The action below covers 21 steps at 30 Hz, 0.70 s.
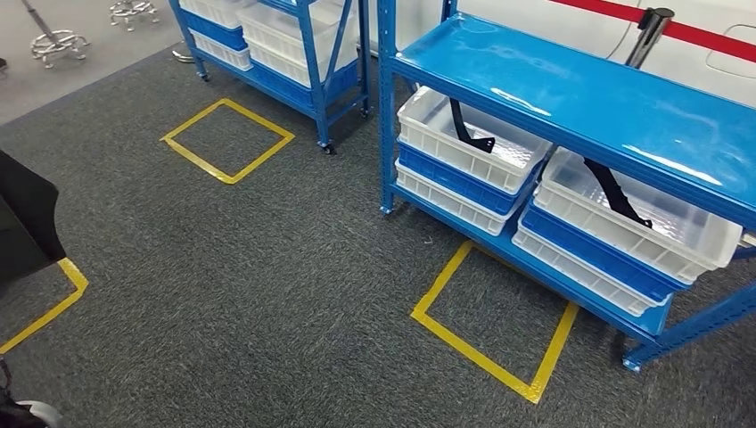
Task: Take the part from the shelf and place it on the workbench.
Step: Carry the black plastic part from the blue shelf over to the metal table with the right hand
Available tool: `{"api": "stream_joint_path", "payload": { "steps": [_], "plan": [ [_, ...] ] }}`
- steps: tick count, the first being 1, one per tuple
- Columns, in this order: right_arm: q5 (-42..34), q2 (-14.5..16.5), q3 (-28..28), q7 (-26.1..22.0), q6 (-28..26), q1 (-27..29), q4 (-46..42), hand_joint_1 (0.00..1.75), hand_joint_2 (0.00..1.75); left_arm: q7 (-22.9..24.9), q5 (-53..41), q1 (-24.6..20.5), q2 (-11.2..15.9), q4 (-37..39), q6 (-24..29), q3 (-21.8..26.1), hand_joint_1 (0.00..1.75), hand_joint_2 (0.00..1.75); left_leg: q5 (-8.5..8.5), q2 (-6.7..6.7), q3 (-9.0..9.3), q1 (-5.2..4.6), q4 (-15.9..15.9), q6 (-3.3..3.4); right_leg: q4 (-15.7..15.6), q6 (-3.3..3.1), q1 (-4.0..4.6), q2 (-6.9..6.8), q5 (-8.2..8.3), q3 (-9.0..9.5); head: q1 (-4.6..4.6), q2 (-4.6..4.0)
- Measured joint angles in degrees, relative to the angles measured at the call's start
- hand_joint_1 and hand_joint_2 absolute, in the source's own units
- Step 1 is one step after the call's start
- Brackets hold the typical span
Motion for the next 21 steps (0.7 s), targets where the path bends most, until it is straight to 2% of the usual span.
{"api": "stream_joint_path", "payload": {
  "steps": [1, 2, 3, 4, 5, 6, 7, 8, 10, 11, 12, 13, 14, 15, 16, 17, 18, 19, 20, 21],
  "plan": [
    [0.0, 0.0, 0.0, 0.1, 0.0, 0.1, 0.0, 0.0, 0.0, 0.0, 0.0, 0.4, -0.2, 0.0, 0.0, 0.0, 1.75, 1.75, 0.02, -0.82, -0.06, -0.02, 0.0, 0.03, 3.2, -0.01, 0.0, 0.23, -0.98, -1.6, 0.01, 0.0],
    [0.0, 0.0, 0.0, 0.1, 0.0, 0.3, 0.0, 0.0, 0.0, 0.0, -0.1, 0.8, -0.4, 0.1, 0.0, 0.0, 1.75, 1.75, 0.05, -1.69, -0.08, -0.02, 0.0, 0.03, 4.4, -0.03, -0.02, 0.3, -0.76, -2.25, 0.01, 0.0],
    [0.0, 0.1, 0.0, 0.3, 0.0, 0.3, 0.0, 0.0, 0.0, 0.0, -0.2, 1.3, -0.6, 0.1, 0.0, 0.0, 1.75, 1.75, 0.06, -2.6, -0.05, 0.03, 0.1, 0.0, 3.1, -0.02, -0.08, 0.43, 0.63, -1.72, 0.02, 0.0],
    [0.1, 0.1, 0.0, 0.4, 0.0, 0.4, 0.0, 0.0, 0.0, 0.0, -0.4, 1.7, -0.8, 0.2, 0.0, 0.0, 1.75, 1.75, 0.05, -3.52, -0.01, 0.11, 0.2, -0.08, -0.3, -0.01, -0.19, 0.87, 2.78, -0.19, 0.02, 0.0],
    [0.1, 0.1, 0.0, 0.5, 0.0, 0.4, 0.0, 0.0, 0.0, 0.0, -0.5, 2.1, -0.9, 0.2, 0.0, 0.0, 1.75, 1.75, 0.0, -4.39, -0.03, 0.21, 0.4, -0.24, -4.8, 0.02, -0.41, 2.15, 4.94, 1.77, 0.02, 0.0],
    [0.2, 0.1, 0.0, 0.6, 0.0, 0.4, 0.0, 0.0, 0.0, 0.0, -0.7, 2.3, -1.1, 0.3, 0.0, 0.0, 1.75, 1.75, -0.1, -5.2, -0.2, 0.19, 0.7, -0.51, -8.6, 0.05, -0.58, 3.51, 6.4, 3.42, 0.02, 0.0],
    [0.2, 0.1, 0.0, 0.7, 0.0, 0.4, 0.0, 0.0, 0.0, 0.0, -0.8, 2.5, -1.2, 0.3, 0.0, 0.0, 1.75, 1.75, -0.13, -5.96, -0.46, 0.19, 1.0, -0.86, -11.1, 0.02, -0.69, 4.53, 7.23, 4.5, 0.02, 0.0],
    [0.3, 0.1, 0.1, 0.8, 0.0, 0.4, 0.0, 0.0, 0.0, 0.0, -0.9, 2.6, -1.3, 0.3, 0.0, 0.0, 1.75, 1.75, -0.09, -6.66, -0.76, 0.23, 1.2, -1.23, -12.2, -0.07, -0.67, 5.08, 7.4, 4.95, 0.02, 0.0],
    [0.3, 0.2, 0.2, 0.7, 0.0, 0.3, 0.0, 0.0, 0.0, 0.0, -0.9, 2.6, -1.5, 0.3, 0.0, 0.2, 1.75, 1.75, 0.15, -8.05, -1.24, 0.5, 1.2, -1.85, -12.3, -0.6, -0.54, 3.67, 7.42, 5.02, 0.01, 0.0],
    [0.3, 0.2, 0.2, 0.6, 0.0, 0.2, 0.0, 0.0, 0.0, 0.0, -0.7, 2.6, -1.5, 0.4, 0.0, 0.4, 1.75, 1.75, -0.02, -7.91, -1.49, 0.58, 1.6, -2.06, -12.4, -0.9, -0.51, 2.87, 7.5, 5.09, -0.03, 0.0],
    [0.3, 0.1, 0.3, 0.4, 0.0, 0.1, 0.0, 0.0, 0.0, 0.0, -0.5, 2.5, -1.6, 0.4, 0.0, 0.6, 1.75, 1.75, -0.85, -6.77, -2.23, 0.58, 3.0, -2.3, -12.5, -1.23, -0.54, 2.01, 7.6, 5.11, -0.17, 0.0],
    [0.3, 0.1, 0.3, 0.2, 0.0, 0.1, 0.0, 0.0, 0.0, 0.1, -0.3, 2.3, -1.6, 0.5, 0.0, 0.9, 1.75, 1.75, -2.27, -5.0, -3.47, 0.55, 5.6, -2.53, -12.6, -1.5, -0.55, 1.2, 7.7, 5.08, -0.32, 0.0],
    [0.3, 0.0, 0.3, 0.0, 0.0, 0.2, 0.0, 0.0, 0.0, 0.1, -0.1, 2.1, -1.7, 0.6, 0.0, 1.0, 1.75, 1.75, -4.2, -2.84, -5.32, 0.47, 9.5, -2.78, -12.6, -1.66, -0.38, 0.47, 7.72, 5.03, -0.46, 0.0],
    [0.3, -0.1, 0.3, -0.2, 0.0, 0.2, 0.0, 0.0, 0.0, 0.2, 0.0, 1.9, -1.7, 0.7, 0.0, 1.2, 1.75, 1.75, -6.21, -1.25, -7.44, 0.48, 14.0, -3.0, -12.6, -1.81, -0.29, -0.27, 7.72, 4.93, -0.58, 0.0],
    [0.3, -0.3, 0.3, -0.3, 0.0, 0.2, 0.0, 0.0, 0.0, 0.2, 0.1, 1.8, -1.8, 0.8, 0.0, 1.3, 1.75, 1.75, -7.59, -0.49, -9.28, 0.53, 17.8, -3.14, -12.6, -1.9, -0.2, -1.06, 7.69, 4.86, -0.59, 0.0],
    [0.2, -0.3, 0.3, -0.4, 0.0, 0.2, 0.0, 0.0, 0.0, 0.3, 0.1, 1.9, -1.8, 0.9, 0.0, 1.3, 1.75, 1.75, -8.15, -0.14, -10.38, 0.56, 20.2, -3.19, -12.6, -1.95, -0.16, -1.84, 7.64, 4.84, -0.59, 0.0],
    [0.0, -0.4, 0.3, -0.5, 0.0, 0.2, 0.0, 0.0, 0.0, 0.3, 0.0, 1.8, -1.8, 1.0, 0.0, 1.3, 1.75, 1.75, -7.64, 0.01, -10.33, 0.56, 20.2, -3.14, -12.6, -1.97, -0.12, -2.58, 7.6, 4.86, -0.59, 0.0],
    [-0.3, -0.5, 0.3, -0.6, 0.0, 0.2, 0.0, 0.0, 0.0, 0.3, 0.0, 1.8, -1.9, 1.0, 0.0, 1.4, 1.75, 1.75, -6.2, 0.26, -9.1, 0.55, 17.9, -2.99, -12.6, -1.95, -0.1, -3.35, 7.54, 4.95, -0.6, 0.0],
    [-0.5, -0.5, 0.2, -0.8, 0.0, 0.1, 0.0, 0.0, 0.0, 0.3, 0.0, 1.6, -1.9, 1.0, 0.0, 1.5, 1.75, 1.75, -4.23, 1.05, -6.83, 0.44, 13.6, -2.68, -12.6, -1.89, -0.07, -4.02, 7.46, 5.09, -0.6, 0.0],
    [-0.8, -0.6, 0.2, -1.0, 0.0, 0.0, 0.0, 0.0, 0.0, 0.2, 0.0, 1.4, -1.9, 1.0, 0.0, 1.6, 1.75, 1.75, -2.55, 2.63, -4.37, 0.2, 8.9, -2.32, -12.6, -1.76, 0.02, -4.67, 7.35, 5.27, -0.6, 0.0]
  ]
}}
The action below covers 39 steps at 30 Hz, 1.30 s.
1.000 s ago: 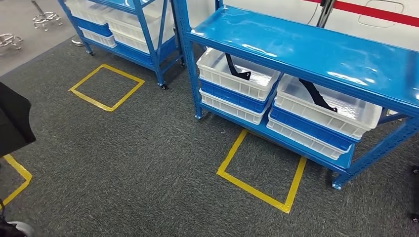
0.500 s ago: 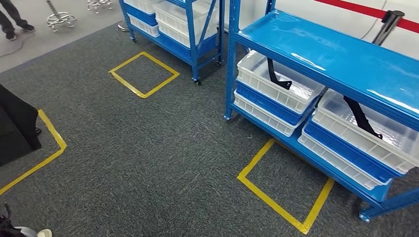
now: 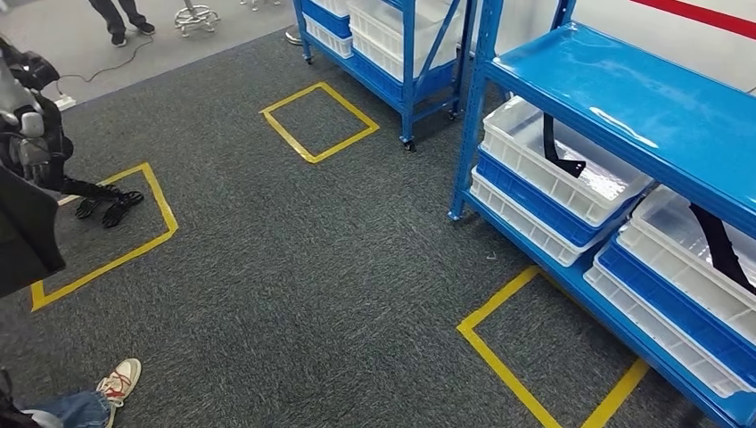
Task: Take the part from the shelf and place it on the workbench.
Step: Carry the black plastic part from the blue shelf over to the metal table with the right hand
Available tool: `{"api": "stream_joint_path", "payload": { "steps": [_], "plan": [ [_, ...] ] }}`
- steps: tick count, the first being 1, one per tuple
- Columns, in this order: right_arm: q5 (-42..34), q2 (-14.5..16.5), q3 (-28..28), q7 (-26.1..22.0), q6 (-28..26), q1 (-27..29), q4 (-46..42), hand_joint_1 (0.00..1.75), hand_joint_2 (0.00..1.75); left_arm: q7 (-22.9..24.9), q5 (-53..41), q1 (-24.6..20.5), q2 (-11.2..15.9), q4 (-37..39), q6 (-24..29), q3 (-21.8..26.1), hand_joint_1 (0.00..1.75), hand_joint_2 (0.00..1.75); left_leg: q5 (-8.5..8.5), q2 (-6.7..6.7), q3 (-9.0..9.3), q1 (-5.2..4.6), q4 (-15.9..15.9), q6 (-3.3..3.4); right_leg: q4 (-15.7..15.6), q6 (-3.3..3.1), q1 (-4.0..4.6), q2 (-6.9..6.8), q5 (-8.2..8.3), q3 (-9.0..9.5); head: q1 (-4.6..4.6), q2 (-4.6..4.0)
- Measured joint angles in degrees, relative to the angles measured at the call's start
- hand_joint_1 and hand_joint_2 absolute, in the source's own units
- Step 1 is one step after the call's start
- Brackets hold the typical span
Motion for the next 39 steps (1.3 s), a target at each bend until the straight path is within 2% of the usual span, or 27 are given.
{"api": "stream_joint_path", "payload": {
  "steps": [1, 2, 3, 5, 6, 7, 9, 10, 11, 12, 13, 14, 16, 17, 18, 20, 21, 23, 24, 25, 27, 30, 31, 33, 35, 38, 39],
  "plan": [
    [-0.2, -0.1, 0.0, -0.2, 0.0, -0.1, 0.0, 0.0, 0.0, -0.1, 0.1, -0.3, 0.0, 0.0, 0.0, 0.1, 1.75, 1.75, 1.18, 1.33, 1.94, -0.34, -3.9, 0.37, 0.0, 0.23, 0.15, -0.59, -0.17, 0.14, -0.01, 0.0],
    [-0.3, -0.2, 0.0, -0.4, 0.0, -0.1, 0.0, 0.0, 0.0, -0.2, 0.3, -0.5, -0.1, 0.0, 0.0, 0.1, 1.75, 1.75, 1.72, 2.31, 3.03, -0.67, -6.2, 0.7, 0.0, 0.5, 0.28, -1.2, -0.33, 0.27, 0.04, 0.0],
    [-0.5, -0.3, 0.0, -0.6, 0.0, -0.2, 0.0, 0.0, 0.0, -0.3, 0.5, -0.7, -0.2, 0.0, 0.0, 0.2, 1.75, 1.75, 1.71, 2.54, 3.29, -0.94, -7.1, 0.93, -0.1, 0.8, 0.39, -1.82, -0.49, 0.41, 0.1, 0.0],
    [-0.7, -0.6, 0.0, -0.8, 0.0, -0.5, 0.0, 0.0, 0.0, -0.3, 0.8, -0.7, -0.3, 0.1, 0.0, 0.3, 1.75, 1.75, 1.92, 0.98, 3.18, -0.89, -7.4, 1.43, -0.3, 1.42, 0.44, -2.92, -0.78, 0.78, 0.2, 0.0],
    [-0.7, -0.8, -0.1, -0.7, 0.0, -0.6, 0.0, 0.0, 0.0, -0.3, 0.9, -0.6, -0.4, 0.1, 0.0, 0.3, 1.75, 1.75, 2.09, 0.2, 3.27, -0.74, -7.7, 1.73, 0.2, 1.71, 0.39, -2.18, -1.29, 0.8, 0.27, 0.0],
    [-0.7, -1.0, -0.1, -0.6, 0.0, -0.6, 0.0, 0.0, 0.0, -0.3, 0.9, -0.6, -0.5, 0.2, 0.0, 0.3, 1.75, 1.75, 2.3, -0.51, 3.39, -0.54, -7.9, 2.08, 1.7, 1.91, 0.31, -0.74, -2.38, 0.3, 0.34, 0.0],
    [-0.5, -1.3, -0.1, -0.1, 0.0, -0.3, 0.0, 0.0, 0.0, -0.2, 0.8, -0.7, -0.7, 0.3, 0.0, 0.3, 1.75, 1.75, 2.47, -1.92, 3.5, -0.41, -8.0, 2.57, 8.3, 2.08, 0.11, 3.14, -6.05, -2.65, 0.53, 0.0],
    [-0.5, -1.4, -0.1, 0.2, 0.0, -0.2, 0.0, 0.0, 0.0, -0.1, 0.7, -0.6, -0.9, 0.4, 0.0, 0.3, 1.75, 1.75, 2.48, -2.69, 3.48, -0.43, -8.0, 2.71, 12.4, 2.08, 0.08, 4.11, -7.8, -4.67, 0.57, 0.0],
    [-0.4, -1.5, -0.1, 0.4, 0.0, -0.1, 0.0, 0.0, 0.0, 0.0, 0.4, -0.5, -1.1, 0.5, 0.0, 0.3, 1.75, 1.75, 2.45, -3.56, 3.49, -0.47, -8.0, 2.75, 15.5, 2.09, 0.1, 4.56, -8.72, -6.29, 0.6, 0.0],
    [-0.3, -1.6, -0.1, 0.5, 0.0, 0.0, 0.0, 0.0, 0.0, 0.2, 0.2, -0.4, -1.2, 0.5, 0.0, 0.4, 1.75, 1.75, 2.44, -4.5, 3.52, -0.49, -8.0, 2.76, 16.6, 2.07, 0.11, 4.73, -8.45, -7.03, 0.61, 0.0],
    [-0.3, -1.6, -0.1, 0.5, 0.0, 0.1, 0.0, 0.0, 0.0, 0.4, 0.0, -0.2, -1.3, 0.6, 0.0, 0.6, 1.75, 1.75, 2.44, -5.48, 3.59, -0.51, -7.9, 2.75, 15.3, 2.0, 0.12, 4.94, -7.0, -6.67, 0.62, 0.0],
    [-0.3, -1.7, -0.1, 0.5, 0.0, 0.1, 0.0, 0.0, 0.0, 0.6, -0.1, 0.0, -1.4, 0.6, 0.0, 0.8, 1.75, 1.75, 2.42, -6.42, 3.68, -0.5, -7.9, 2.71, 11.9, 1.86, 0.11, 5.54, -4.74, -5.36, 0.62, 0.0],
    [-0.1, -1.9, -0.1, 0.5, 0.0, 0.2, 0.0, 0.0, 0.0, 1.1, -0.4, 0.3, -1.4, 0.6, 0.0, 1.3, 1.75, 1.75, 2.32, -8.16, 3.67, -0.49, -7.7, 2.44, 3.8, 1.46, 0.0, 8.59, -0.81, -2.05, 0.62, 0.0],
    [0.0, -2.0, -0.1, 0.5, 0.0, 0.2, 0.0, 0.0, 0.0, 1.4, -0.5, 0.4, -1.4, 0.6, 0.0, 1.4, 1.75, 1.75, 2.31, -8.9, 3.52, -0.42, -7.6, 2.15, 1.2, 1.29, -0.04, 9.81, 0.08, -0.99, 0.62, 0.0],
    [0.2, -2.1, 0.0, 0.6, 0.0, 0.2, 0.0, 0.0, 0.0, 1.5, -0.6, 0.6, -1.4, 0.5, 0.0, 1.5, 1.75, 1.75, 2.33, -9.64, 3.33, -0.35, -7.5, 1.79, 0.0, 1.11, 0.01, 10.44, 0.24, -0.47, 0.61, 0.0],
    [0.4, -2.0, 0.0, 0.6, 0.0, -0.1, 0.0, 0.0, 0.0, 1.6, -0.4, 1.0, -1.4, 0.5, 0.0, 2.0, 1.75, 1.75, 2.49, -10.95, 2.95, -0.06, -7.5, 1.04, -0.3, 0.63, 0.09, 9.12, 0.25, -0.23, 0.61, 0.0],
    [0.4, -2.0, 0.0, 0.6, 0.0, -0.3, 0.0, 0.0, 0.0, 1.6, -0.2, 1.2, -1.4, 0.5, 0.0, 2.3, 1.75, 1.75, 2.32, -10.42, 2.7, -0.07, -7.2, 0.73, -0.5, 0.32, 0.08, 8.28, 0.35, -0.05, 0.59, 0.0],
    [0.4, -1.9, 0.0, 0.5, 0.0, -0.2, 0.0, 0.0, 0.0, 1.6, 0.0, 1.2, -1.4, 0.5, 0.0, 2.7, 1.75, 1.75, 0.29, -6.95, 0.76, -0.13, -3.3, 0.1, -0.9, -0.28, -0.08, 6.44, 0.48, 0.3, 0.39, 0.0],
    [0.4, -2.0, 0.0, 0.5, 0.0, -0.2, 0.0, 0.0, 0.0, 1.6, 0.0, 1.2, -1.4, 0.5, 0.0, 2.8, 1.75, 1.75, -1.44, -4.83, -1.1, -0.13, 0.4, -0.23, -1.0, -0.44, 0.01, 5.59, 0.39, 0.45, 0.28, 0.0],
    [0.4, -2.0, 0.0, 0.6, 0.0, -0.1, 0.0, 0.0, 0.0, 1.6, 0.0, 1.2, -1.3, 0.5, 0.0, 2.9, 1.75, 1.75, -3.2, -3.63, -3.32, 0.04, 4.7, -0.55, -1.0, -0.56, 0.06, 4.7, 0.25, 0.53, 0.2, 0.0],
    [0.5, -2.1, 0.0, 0.9, 0.0, 0.0, 0.0, 0.0, 0.0, 1.6, -0.1, 1.3, -1.3, 0.5, 0.0, 3.0, 1.75, 1.75, -5.11, -3.01, -6.43, 0.34, 10.5, -0.88, -1.0, -0.6, 0.11, 3.5, 0.06, 0.62, 0.18, 0.0],
    [0.5, -2.2, 0.0, 1.0, 0.0, 0.0, 0.0, 0.0, 0.0, 1.6, -0.1, 1.3, -1.3, 0.5, 0.0, 3.0, 1.75, 1.75, -5.24, -2.95, -7.2, 0.47, 11.8, -0.97, -1.0, -0.58, 0.11, 3.06, -0.01, 0.65, 0.17, 0.0],
    [0.5, -2.2, 0.0, 1.0, 0.0, 0.0, 0.0, 0.0, 0.0, 1.6, -0.1, 1.3, -1.3, 0.5, 0.0, 3.0, 1.75, 1.75, -4.57, -2.86, -6.89, 0.58, 11.0, -1.06, -1.0, -0.52, 0.1, 2.69, -0.11, 0.75, 0.16, 0.0],
    [0.4, -2.3, 0.0, 1.1, 0.0, -0.1, 0.0, 0.0, 0.0, 1.5, 0.2, 1.2, -1.3, 0.5, 0.0, 3.3, 1.75, 1.75, -0.46, 0.02, -2.4, 0.67, 2.2, -1.25, -0.9, 0.24, 0.2, 0.98, -0.9, 1.59, 0.13, 0.0],
    [0.3, -2.4, 0.1, 1.0, 0.0, -0.1, 0.0, 0.0, 0.0, 1.5, 0.5, 1.1, -1.3, 0.5, 0.0, 3.7, 1.75, 1.75, 2.77, 2.32, 1.83, 0.5, -6.2, -0.82, -1.0, 1.21, 0.45, -0.74, -1.85, 2.51, 0.23, 0.0],
    [0.2, -2.5, 0.1, 0.9, 0.0, -0.4, 0.0, 0.0, 0.0, 1.5, 0.4, 1.1, -1.3, 0.5, 0.0, 3.9, 1.75, 1.75, 2.48, 0.26, 1.74, 0.23, -6.5, 0.54, -1.3, 2.16, 0.31, -2.07, -2.6, 3.36, 0.56, 0.0],
    [-0.1, -2.5, 0.1, 0.8, 0.0, -0.5, 0.0, 0.0, 0.0, 1.6, 0.2, 1.1, -1.3, 0.5, 0.0, 4.0, 1.75, 1.75, 2.5, -0.5, 1.77, 0.23, -6.6, 0.9, -0.8, 2.44, 0.09, -1.24, -3.23, 3.34, 0.62, 0.0]
  ]
}}
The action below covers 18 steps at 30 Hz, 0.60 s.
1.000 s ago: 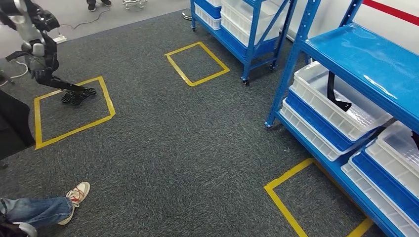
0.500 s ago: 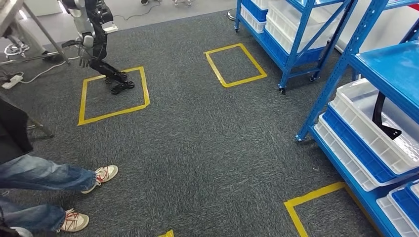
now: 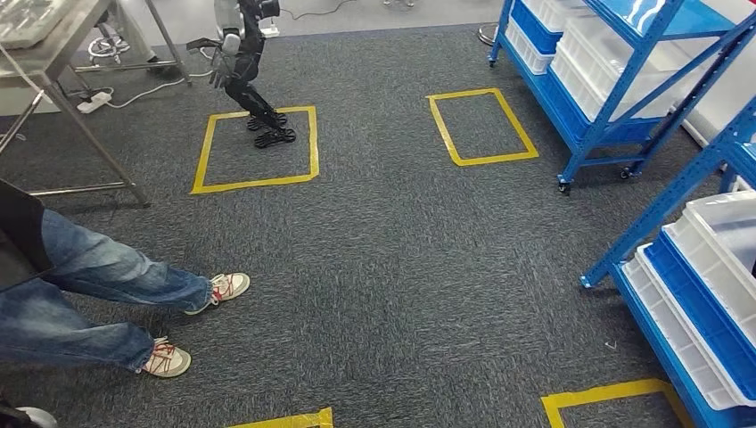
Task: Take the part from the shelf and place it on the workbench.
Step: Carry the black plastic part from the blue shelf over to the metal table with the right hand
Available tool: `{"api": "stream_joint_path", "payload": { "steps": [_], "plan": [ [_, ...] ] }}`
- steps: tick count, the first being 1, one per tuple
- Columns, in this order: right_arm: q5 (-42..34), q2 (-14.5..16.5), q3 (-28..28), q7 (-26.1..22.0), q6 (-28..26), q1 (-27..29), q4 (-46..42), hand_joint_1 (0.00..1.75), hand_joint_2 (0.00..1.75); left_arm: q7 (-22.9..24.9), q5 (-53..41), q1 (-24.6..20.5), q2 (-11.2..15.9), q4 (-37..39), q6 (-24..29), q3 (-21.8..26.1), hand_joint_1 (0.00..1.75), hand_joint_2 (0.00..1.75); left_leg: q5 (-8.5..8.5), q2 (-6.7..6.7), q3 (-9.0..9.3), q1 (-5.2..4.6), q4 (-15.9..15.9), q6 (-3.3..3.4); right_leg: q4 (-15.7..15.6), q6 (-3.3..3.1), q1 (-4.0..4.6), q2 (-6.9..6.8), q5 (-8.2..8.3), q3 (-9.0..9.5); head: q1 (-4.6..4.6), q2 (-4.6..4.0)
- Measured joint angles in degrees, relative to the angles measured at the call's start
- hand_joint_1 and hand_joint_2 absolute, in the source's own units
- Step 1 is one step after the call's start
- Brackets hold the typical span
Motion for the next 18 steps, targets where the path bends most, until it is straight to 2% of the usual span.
{"api": "stream_joint_path", "payload": {
  "steps": [1, 2, 3, 4, 5, 6, 7, 8, 10, 11, 12, 14, 15, 16, 18],
  "plan": [
    [-0.4, 0.0, 0.0, -0.1, 0.0, 0.0, 0.0, 0.0, 0.0, 0.1, -0.3, 0.0, 0.0, 0.0, 0.0, 0.0, 1.75, 1.75, 0.05, -0.71, 0.06, 0.04, -0.1, 0.41, 1.7, 0.18, -0.17, 1.4, -1.18, -0.65, 0.05, 0.0],
    [-0.8, 0.0, 0.0, -0.2, 0.0, 0.0, 0.0, 0.0, 0.0, 0.3, -0.5, -0.1, 0.0, 0.0, 0.0, 0.0, 1.75, 1.75, 0.07, -1.32, 0.13, 0.08, -0.1, 0.76, 4.7, 0.24, -0.26, 3.25, -2.89, -2.09, 0.13, 0.0],
    [-1.2, 0.0, 0.0, -0.2, 0.0, 0.1, 0.0, 0.0, 0.0, 0.4, -0.6, -0.1, 0.0, 0.0, 0.0, 0.0, 1.75, 1.75, 0.01, -1.95, 0.14, 0.0, -0.1, 1.04, 9.0, 0.15, -0.2, 4.85, -4.87, -4.28, 0.19, 0.0],
    [-1.4, 0.0, 0.0, -0.2, 0.0, 0.2, 0.0, 0.0, 0.0, 0.4, -0.7, 0.0, 0.0, 0.0, 0.0, 0.0, 1.75, 1.75, -0.04, -2.68, 0.15, -0.11, -0.1, 1.25, 13.5, 0.02, -0.12, 5.6, -6.54, -6.85, 0.23, 0.0],
    [-1.5, 0.0, 0.0, -0.2, 0.0, 0.3, 0.0, 0.0, 0.0, 0.5, -0.6, 0.0, 0.0, 0.0, 0.0, 0.0, 1.75, 1.75, -0.1, -3.51, 0.2, -0.22, -0.1, 1.35, 17.0, -0.12, -0.02, 5.92, -7.32, -9.04, 0.25, 0.0],
    [-1.5, 0.0, 0.0, -0.2, 0.0, 0.4, 0.0, 0.0, 0.0, 0.5, -0.6, 0.0, 0.0, 0.0, 0.0, 0.0, 1.75, 1.75, -0.15, -4.43, 0.28, -0.32, -0.1, 1.41, 18.5, -0.3, 0.03, 6.06, -6.92, -10.38, 0.25, 0.0],
    [-1.6, 0.0, 0.0, -0.2, 0.0, 0.4, 0.0, 0.0, 0.0, 0.5, -0.6, 0.1, 0.0, 0.0, 0.0, 0.0, 1.75, 1.75, -0.19, -5.39, 0.42, -0.4, -0.1, 1.43, 17.4, -0.53, 0.06, 6.23, -5.27, -10.58, 0.25, 0.0],
    [-1.6, 0.0, 0.0, -0.2, 0.0, 0.5, 0.0, 0.0, 0.0, 0.5, -0.6, 0.1, 0.0, 0.0, 0.0, 0.0, 1.75, 1.75, -0.24, -6.31, 0.62, -0.43, 0.0, 1.42, 14.1, -0.79, 0.07, 6.73, -2.76, -9.69, 0.25, 0.0],
    [-1.7, 0.0, -0.1, -0.3, 0.0, 0.6, 0.0, 0.0, 0.0, 0.5, -0.6, 0.1, 0.0, 0.0, 0.0, 0.1, 1.75, 1.75, -0.45, -8.01, 0.83, -0.5, 0.1, 1.2, 5.9, -1.25, -0.01, 9.64, 2.02, -6.95, 0.25, 0.0],
    [-1.8, 0.0, -0.1, -0.4, 0.0, 0.6, 0.0, 0.0, 0.0, 0.5, -0.6, 0.0, 0.0, 0.0, 0.0, 0.1, 1.75, 1.75, -0.55, -8.76, 0.8, -0.49, 0.1, 0.99, 3.2, -1.37, -0.02, 10.79, 3.26, -6.0, 0.25, 0.0],
    [-1.8, 0.0, -0.1, -0.5, 0.0, 0.6, 0.0, 0.0, 0.0, 0.6, -0.6, 0.1, 0.0, 0.0, 0.0, 0.1, 1.75, 1.75, -0.62, -9.49, 0.72, -0.49, 0.1, 0.69, 1.8, -1.51, 0.03, 11.46, 3.69, -5.53, 0.24, 0.0],
    [-1.7, 0.1, -0.1, -0.5, 0.0, 0.2, 0.0, 0.0, 0.0, 0.6, -0.6, 0.2, 0.1, 0.0, 0.0, 0.3, 1.75, 1.75, -0.56, -10.72, 0.56, -0.3, 0.0, 0.03, 1.4, -1.97, 0.16, 10.11, 3.71, -5.2, 0.26, 0.0],
    [-1.6, 0.2, -0.1, -0.5, 0.0, 0.1, 0.0, 0.0, 0.0, 0.6, -0.5, 0.3, 0.3, 0.0, 0.0, 0.4, 1.75, 1.75, -0.78, -10.06, 0.35, -0.33, 0.3, -0.26, 1.2, -2.29, 0.16, 9.29, 3.78, -5.05, 0.22, 0.0],
    [-1.5, 0.3, -0.1, -0.4, 0.0, 0.1, 0.0, 0.0, 0.0, 0.6, -0.5, 0.3, 0.4, 0.0, 0.0, 0.5, 1.75, 1.75, -1.54, -8.58, -0.28, -0.37, 1.6, -0.52, 1.1, -2.61, 0.11, 8.42, 3.85, -4.88, 0.14, 0.0],
    [-1.3, 0.3, -0.1, -0.2, 0.0, 0.3, 0.0, 0.0, 0.0, 0.6, -0.5, 0.3, 0.5, 0.0, 0.0, 0.5, 1.75, 1.75, -4.76, -4.49, -3.21, -0.47, 7.8, -1.02, 0.9, -3.08, 0.22, 6.76, 3.78, -4.65, -0.07, 0.0]
  ]
}}
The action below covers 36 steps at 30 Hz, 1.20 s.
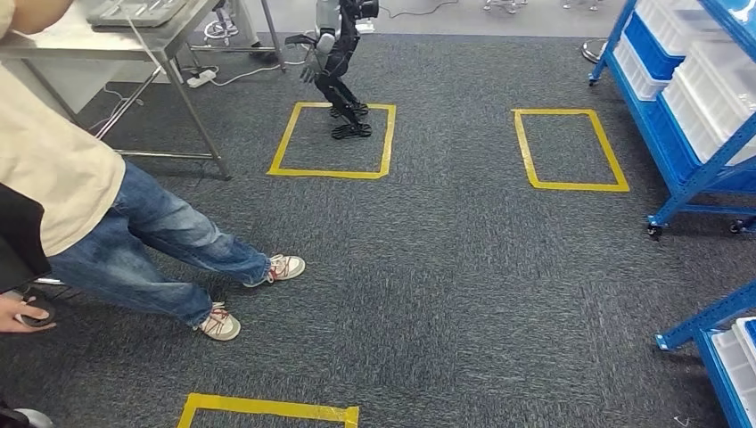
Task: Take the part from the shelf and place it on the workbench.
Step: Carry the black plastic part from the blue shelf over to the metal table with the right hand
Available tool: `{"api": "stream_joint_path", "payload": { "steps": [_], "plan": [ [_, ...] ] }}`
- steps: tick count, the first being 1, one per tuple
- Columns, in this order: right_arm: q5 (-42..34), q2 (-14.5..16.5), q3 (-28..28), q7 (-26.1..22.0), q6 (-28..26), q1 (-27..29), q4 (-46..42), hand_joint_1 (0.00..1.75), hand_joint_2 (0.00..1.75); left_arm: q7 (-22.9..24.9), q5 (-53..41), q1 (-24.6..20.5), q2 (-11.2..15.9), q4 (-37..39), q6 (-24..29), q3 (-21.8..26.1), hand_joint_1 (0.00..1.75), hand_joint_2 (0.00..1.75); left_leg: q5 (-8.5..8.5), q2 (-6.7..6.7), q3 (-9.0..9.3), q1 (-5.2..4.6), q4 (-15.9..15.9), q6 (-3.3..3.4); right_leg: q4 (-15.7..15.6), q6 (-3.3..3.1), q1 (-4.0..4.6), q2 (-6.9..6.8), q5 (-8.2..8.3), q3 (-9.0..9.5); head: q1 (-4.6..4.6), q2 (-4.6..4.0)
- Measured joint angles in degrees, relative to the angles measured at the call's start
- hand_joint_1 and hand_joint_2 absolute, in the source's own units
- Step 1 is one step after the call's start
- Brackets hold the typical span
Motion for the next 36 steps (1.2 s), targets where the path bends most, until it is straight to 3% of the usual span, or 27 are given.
{"api": "stream_joint_path", "payload": {
  "steps": [2, 3, 4, 5, 7, 9, 11, 12, 14, 16, 17, 18, 19, 21, 23, 25, 27, 29, 31, 33, 34, 35, 36],
  "plan": [
    [0.1, 0.0, 0.0, 0.2, 0.0, 0.2, 0.0, 0.0, 0.0, 0.1, 0.0, 0.0, 0.0, 0.0, 0.0, 0.0, 1.75, 1.75, -2.94, 1.71, -3.77, 0.18, 7.6, -0.43, 0.0, -0.25, 0.23, -1.66, -0.23, 0.1, -0.09, 0.0],
    [0.1, 0.0, -0.1, 0.3, 0.0, 0.2, 0.0, 0.0, 0.0, 0.2, 0.0, 0.1, 0.1, 0.0, 0.0, 0.0, 1.75, 1.75, -3.13, 1.97, -4.67, 0.27, 9.2, -0.52, 0.0, -0.31, 0.31, -2.47, -0.35, 0.16, -0.1, 0.0],
    [0.1, 0.0, -0.1, 0.4, 0.0, 0.2, 0.0, 0.0, 0.0, 0.3, -0.1, 0.2, 0.1, 0.0, 0.0, 0.0, 1.75, 1.75, -2.26, 2.18, -4.34, 0.31, 8.6, -0.5, 0.0, -0.3, 0.37, -3.21, -0.49, 0.29, -0.1, 0.0],
    [0.1, 0.0, -0.1, 0.4, 0.0, 0.2, 0.0, 0.0, 0.0, 0.4, -0.1, 0.2, 0.2, 0.0, 0.0, 0.0, 1.75, 1.75, -0.6, 2.65, -2.84, 0.25, 5.6, -0.36, 0.0, -0.27, 0.43, -3.93, -0.66, 0.5, -0.11, 0.0],
    [0.1, 0.1, -0.1, 0.4, 0.0, 0.1, 0.0, 0.0, 0.0, 0.6, -0.3, 0.1, 0.5, 0.0, 0.0, 0.0, 1.75, 1.75, 2.76, 5.38, 1.71, -0.3, -2.9, 0.45, 0.0, -0.02, 0.63, -5.29, -1.12, 1.12, -0.09, 0.0],
    [0.1, 0.2, -0.1, 0.4, 0.0, 0.1, 0.0, 0.0, 0.0, 0.8, -0.4, 0.0, 0.8, -0.1, 0.0, 0.0, 1.75, 1.75, 4.03, 7.22, 4.08, -1.01, -7.6, 1.36, 0.0, 0.48, 0.75, -6.58, -1.6, 1.69, -0.09, 0.0],
    [0.1, 0.4, -0.1, 0.4, 0.0, -0.1, 0.0, 0.0, 0.0, 1.0, -0.6, 0.0, 1.1, -0.2, 0.0, 0.0, 1.75, 1.75, 4.09, 6.08, 4.09, -1.26, -8.1, 1.91, -0.2, 1.02, 0.73, -7.93, -1.91, 2.16, -0.11, 0.0],
    [0.1, 0.5, -0.1, 0.4, 0.0, -0.2, 0.0, 0.0, 0.0, 1.0, -0.6, 0.1, 1.2, -0.2, 0.0, 0.0, 1.75, 1.75, 4.27, 5.34, 4.25, -1.07, -8.4, 2.17, -0.1, 1.3, 0.65, -7.81, -2.17, 2.37, -0.12, 0.0],
    [0.1, 0.6, -0.1, 0.3, 0.0, -0.2, 0.0, 0.0, 0.0, 1.1, -0.6, 0.1, 1.3, -0.5, 0.0, 0.0, 1.75, 1.75, 4.74, 3.89, 4.7, -0.53, -9.1, 2.69, 2.6, 1.8, 0.47, -4.97, -4.13, 1.54, 0.04, 0.0],
    [0.1, 0.7, 0.0, 0.2, 0.0, 0.0, 0.0, 0.0, 0.0, 1.2, -0.6, 0.0, 1.4, -0.6, 0.0, 0.0, 1.75, 1.75, 4.95, 2.48, 4.87, -0.25, -9.3, 2.96, 10.0, 2.13, 0.19, -1.5, -7.76, -1.91, 0.25, 0.0],
    [0.1, 0.7, 0.0, 0.2, 0.0, 0.1, 0.0, 0.0, 0.0, 1.2, -0.6, 0.0, 1.4, -0.6, 0.0, 0.0, 1.75, 1.75, 4.99, 1.69, 4.87, -0.22, -9.3, 3.02, 13.9, 2.29, 0.07, -0.94, -9.14, -3.98, 0.28, 0.0],
    [0.1, 0.7, 0.0, 0.3, 0.0, 0.2, 0.0, 0.0, 0.0, 1.3, -0.6, 0.0, 1.4, -0.6, 0.0, 0.0, 1.75, 1.75, 4.98, 0.81, 4.88, -0.18, -9.2, 3.01, 16.4, 2.43, -0.03, -0.75, -9.51, -5.46, 0.31, 0.0],
    [0.1, 0.7, 0.0, 0.3, 0.0, 0.2, 0.0, 0.0, 0.0, 1.3, -0.6, 0.0, 1.4, -0.6, 0.0, 0.0, 1.75, 1.75, 4.97, -0.15, 4.93, -0.11, -9.2, 2.98, 16.7, 2.56, -0.16, -0.7, -8.74, -5.98, 0.31, 0.0],
    [0.1, 0.7, 0.0, 0.3, 0.0, 0.3, 0.0, 0.0, 0.0, 1.5, -0.6, 0.0, 1.4, -0.6, 0.0, -0.1, 1.75, 1.75, 4.88, -1.96, 5.07, 0.13, -9.1, 2.71, 10.8, 2.81, -0.58, 0.12, -4.54, -3.85, 0.31, 0.0],
    [0.1, 0.8, 0.0, 0.4, 0.0, 0.4, 0.0, 0.0, 0.0, 1.8, -0.6, 0.0, 1.5, -0.6, 0.0, -0.1, 1.75, 1.75, 4.66, -3.53, 4.83, 0.2, -8.6, 1.97, 3.2, 2.97, -1.15, 3.13, -1.29, -0.82, 0.34, 0.0],
    [0.2, 0.9, 0.0, 0.4, 0.0, 0.3, 0.0, 0.0, 0.0, 2.1, -0.8, -0.1, 1.8, -0.7, 0.0, -0.1, 1.75, 1.75, 4.67, -4.89, 4.31, 0.35, -8.5, 1.04, 0.4, 2.5, -1.13, 4.58, -0.72, 0.24, 0.36, 0.0],
    [0.2, 1.0, 0.0, 0.4, 0.0, 0.1, 0.0, 0.0, 0.0, 2.5, -1.0, 0.0, 2.3, -0.8, 0.0, 0.0, 1.75, 1.75, 4.94, -5.95, 3.93, 0.73, -8.6, 0.28, 0.3, 1.6, -0.83, 2.87, -0.53, 0.29, 0.33, 0.0],
    [0.2, 1.2, -0.1, 0.4, 0.0, 0.0, 0.0, 0.0, 0.0, 2.9, -1.2, 0.0, 2.9, -0.9, 0.0, 0.0, 1.75, 1.75, 3.57, -3.46, 2.65, 0.59, -6.2, -0.18, 0.1, 0.83, -0.81, 1.13, -0.32, 0.36, 0.12, 0.0],
    [0.3, 1.2, -0.1, 0.3, 0.0, 0.2, 0.0, 0.0, 0.0, 3.3, -1.4, -0.2, 3.3, -1.0, 0.0, 0.0, 1.75, 1.75, -0.11, 0.61, -0.66, 0.35, 0.9, -0.45, 0.0, 0.26, -0.57, -0.47, -0.36, 0.34, -0.16, 0.0],
    [0.4, 1.2, -0.1, 0.2, 0.0, 0.4, 0.0, 0.0, 0.0, 3.5, -1.5, -0.3, 3.5, -1.1, 0.0, -0.1, 1.75, 1.75, -3.05, 1.91, -4.15, 0.47, 8.4, -0.63, 0.0, -0.06, -0.23, -2.13, -0.53, 0.34, -0.24, 0.0],
    [0.4, 1.2, -0.1, 0.2, 0.0, 0.4, 0.0, 0.0, 0.0, 3.6, -1.4, -0.3, 3.6, -1.1, 0.0, -0.1, 1.75, 1.75, -3.19, 2.07, -4.65, 0.5, 9.6, -0.63, 0.0, -0.14, -0.1, -2.94, -0.62, 0.38, -0.25, 0.0],
    [0.5, 1.2, -0.1, 0.2, 0.0, 0.3, 0.0, 0.0, 0.0, 3.6, -1.3, -0.3, 3.8, -1.1, 0.0, -0.1, 1.75, 1.75, -2.31, 2.23, -3.97, 0.5, 8.5, -0.56, 0.0, -0.16, -0.01, -3.71, -0.71, 0.46, -0.26, 0.0],
    [0.5, 1.2, -0.1, 0.2, 0.0, 0.3, 0.0, 0.0, 0.0, 3.6, -1.1, -0.3, 4.0, -1.1, 0.0, -0.1, 1.75, 1.75, -0.59, 2.72, -1.96, 0.42, 4.8, -0.37, 0.0, -0.14, 0.06, -4.45, -0.82, 0.61, -0.26, 0.0]
  ]
}}
